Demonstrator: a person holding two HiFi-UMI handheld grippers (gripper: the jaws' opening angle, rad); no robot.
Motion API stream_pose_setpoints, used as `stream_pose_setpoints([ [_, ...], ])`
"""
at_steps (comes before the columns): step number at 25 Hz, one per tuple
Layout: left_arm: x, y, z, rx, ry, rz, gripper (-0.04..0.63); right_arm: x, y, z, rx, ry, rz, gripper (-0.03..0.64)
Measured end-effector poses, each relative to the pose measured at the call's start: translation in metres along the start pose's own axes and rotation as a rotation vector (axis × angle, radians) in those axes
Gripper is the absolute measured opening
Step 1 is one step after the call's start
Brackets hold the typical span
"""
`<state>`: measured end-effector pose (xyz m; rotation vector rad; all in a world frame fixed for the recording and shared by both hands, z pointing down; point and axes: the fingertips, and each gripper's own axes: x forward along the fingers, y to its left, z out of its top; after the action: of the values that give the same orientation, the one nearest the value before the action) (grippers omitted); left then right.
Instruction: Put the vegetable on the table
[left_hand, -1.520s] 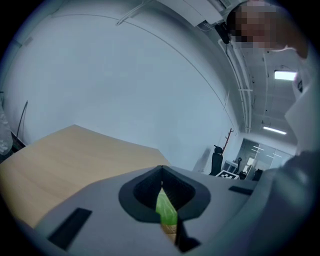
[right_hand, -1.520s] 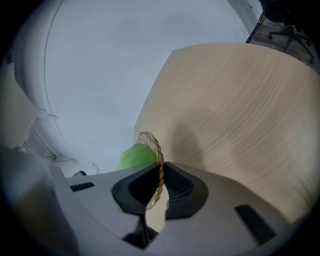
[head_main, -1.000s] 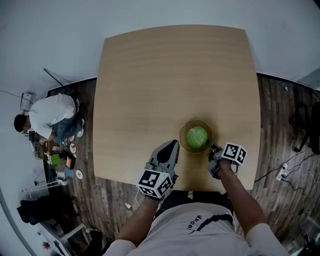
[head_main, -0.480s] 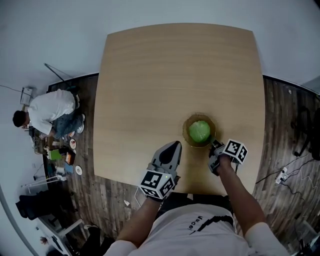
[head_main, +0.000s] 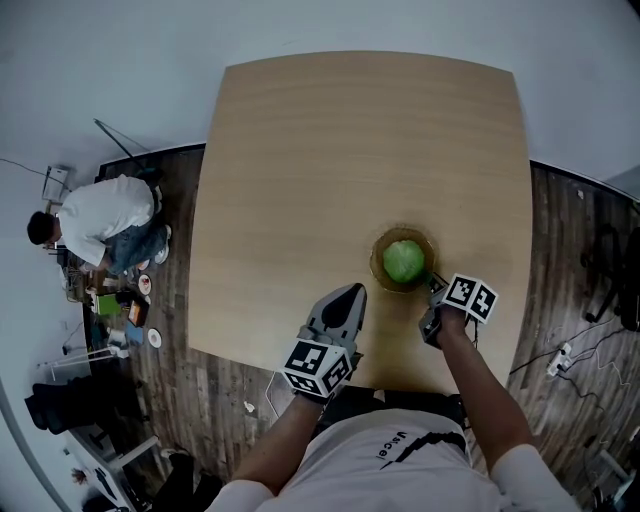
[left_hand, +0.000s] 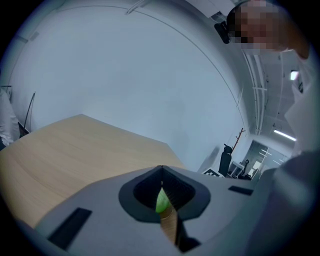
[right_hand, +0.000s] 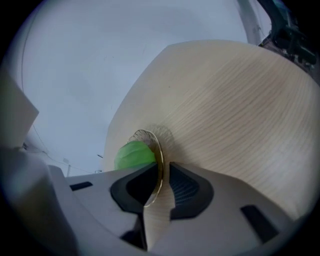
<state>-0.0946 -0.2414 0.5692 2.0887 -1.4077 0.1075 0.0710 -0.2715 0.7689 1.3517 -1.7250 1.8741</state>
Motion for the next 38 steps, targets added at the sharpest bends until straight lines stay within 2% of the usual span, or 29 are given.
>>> stream_pose_setpoints([
  [3, -0.002, -0.002, 0.0, -0.008, 0.003, -0.006, 0.014, -0.012, -0.002, 0.005, -0.065, -0.03, -0.041, 0.066],
  [5, -0.005, -0.004, 0.0, -0.011, 0.007, -0.011, 0.014, -0.023, 0.005, 0.006, -0.108, -0.05, -0.034, 0.064],
  [14, -0.027, -0.023, 0.003, -0.001, 0.03, -0.076, 0.014, -0.083, 0.089, -0.004, -0.379, -0.195, 0.122, 0.023],
  [18, -0.044, -0.038, 0.008, 0.011, 0.031, -0.117, 0.014, -0.116, 0.132, -0.023, -0.506, -0.261, 0.195, 0.015],
  [23, -0.067, -0.053, 0.017, 0.036, 0.016, -0.15, 0.014, -0.152, 0.173, -0.048, -0.634, -0.348, 0.239, 0.014],
  [28, -0.096, -0.066, 0.025, 0.076, -0.014, -0.166, 0.014, -0.19, 0.201, -0.069, -0.692, -0.444, 0.271, 0.014],
  [38, -0.142, -0.09, 0.033, 0.12, -0.071, -0.201, 0.014, -0.239, 0.225, -0.113, -0.746, -0.534, 0.315, 0.014],
])
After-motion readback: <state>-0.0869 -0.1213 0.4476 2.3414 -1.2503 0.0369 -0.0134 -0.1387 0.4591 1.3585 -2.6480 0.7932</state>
